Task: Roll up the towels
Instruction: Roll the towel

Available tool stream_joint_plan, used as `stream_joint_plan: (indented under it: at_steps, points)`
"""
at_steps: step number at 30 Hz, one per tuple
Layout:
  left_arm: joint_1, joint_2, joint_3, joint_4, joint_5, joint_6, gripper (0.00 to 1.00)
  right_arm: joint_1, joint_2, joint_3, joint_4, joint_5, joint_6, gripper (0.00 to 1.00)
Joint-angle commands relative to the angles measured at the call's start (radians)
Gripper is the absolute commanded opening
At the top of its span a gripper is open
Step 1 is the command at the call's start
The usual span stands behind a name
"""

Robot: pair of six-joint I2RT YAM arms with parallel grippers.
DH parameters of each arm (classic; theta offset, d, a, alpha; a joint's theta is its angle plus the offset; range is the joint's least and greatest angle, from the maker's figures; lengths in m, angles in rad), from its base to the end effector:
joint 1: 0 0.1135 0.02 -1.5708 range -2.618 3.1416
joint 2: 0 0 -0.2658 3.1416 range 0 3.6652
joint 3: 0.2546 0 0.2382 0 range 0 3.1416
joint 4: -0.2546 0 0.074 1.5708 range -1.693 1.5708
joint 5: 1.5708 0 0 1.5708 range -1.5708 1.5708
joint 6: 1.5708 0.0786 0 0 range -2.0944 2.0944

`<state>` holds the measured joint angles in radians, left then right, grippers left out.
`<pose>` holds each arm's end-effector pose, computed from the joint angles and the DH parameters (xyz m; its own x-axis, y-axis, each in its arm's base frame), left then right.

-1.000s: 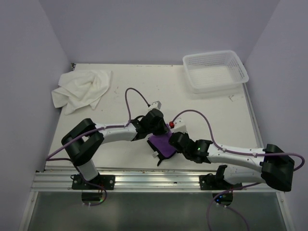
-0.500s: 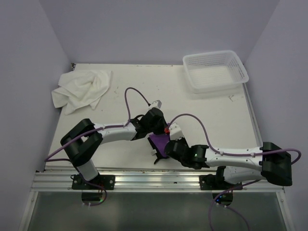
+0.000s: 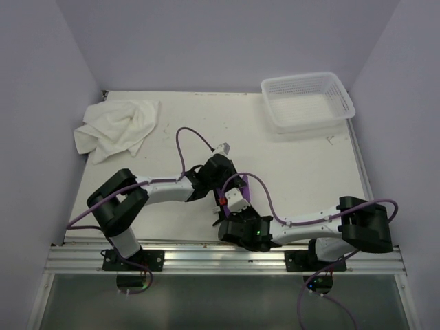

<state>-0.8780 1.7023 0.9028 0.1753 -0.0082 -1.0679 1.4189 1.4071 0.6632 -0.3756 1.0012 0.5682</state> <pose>0.2447 -0.2938 0.1644 -0.8504 -0.3473 -0.3953 0.0417 0.7043 -0.7087 0.1014 0.2249 0.1591 -0.3717 -0.5105 -0.7754 -0.3292 0.8535 -0.4040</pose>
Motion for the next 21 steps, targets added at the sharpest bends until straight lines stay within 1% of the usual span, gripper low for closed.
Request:
stream_joint_plan:
  at_steps: [1, 3, 9, 14, 17, 21]
  points:
    - [0.039, 0.002, -0.036, 0.162, -0.073, -0.033, 0.0, 0.064, 0.084, 0.067, -0.078, 0.059, 0.056, 0.0]
    - [0.04, -0.006, -0.067, 0.179, -0.069, -0.043, 0.0, 0.081, 0.137, 0.082, -0.092, 0.06, 0.068, 0.0]
    - [0.056, 0.0, -0.125, 0.265, -0.03, -0.072, 0.0, 0.133, 0.204, 0.124, -0.1, 0.042, 0.068, 0.0]
    - [0.059, -0.018, -0.16, 0.296, -0.026, -0.086, 0.0, 0.146, 0.216, 0.127, -0.069, 0.01, 0.015, 0.0]
    - [0.063, -0.035, -0.208, 0.328, -0.019, -0.098, 0.0, 0.161, 0.23, 0.122, -0.037, -0.021, -0.03, 0.0]
    - [0.077, -0.039, -0.251, 0.371, 0.0, -0.115, 0.0, 0.184, 0.259, 0.139, -0.039, -0.039, -0.06, 0.0]
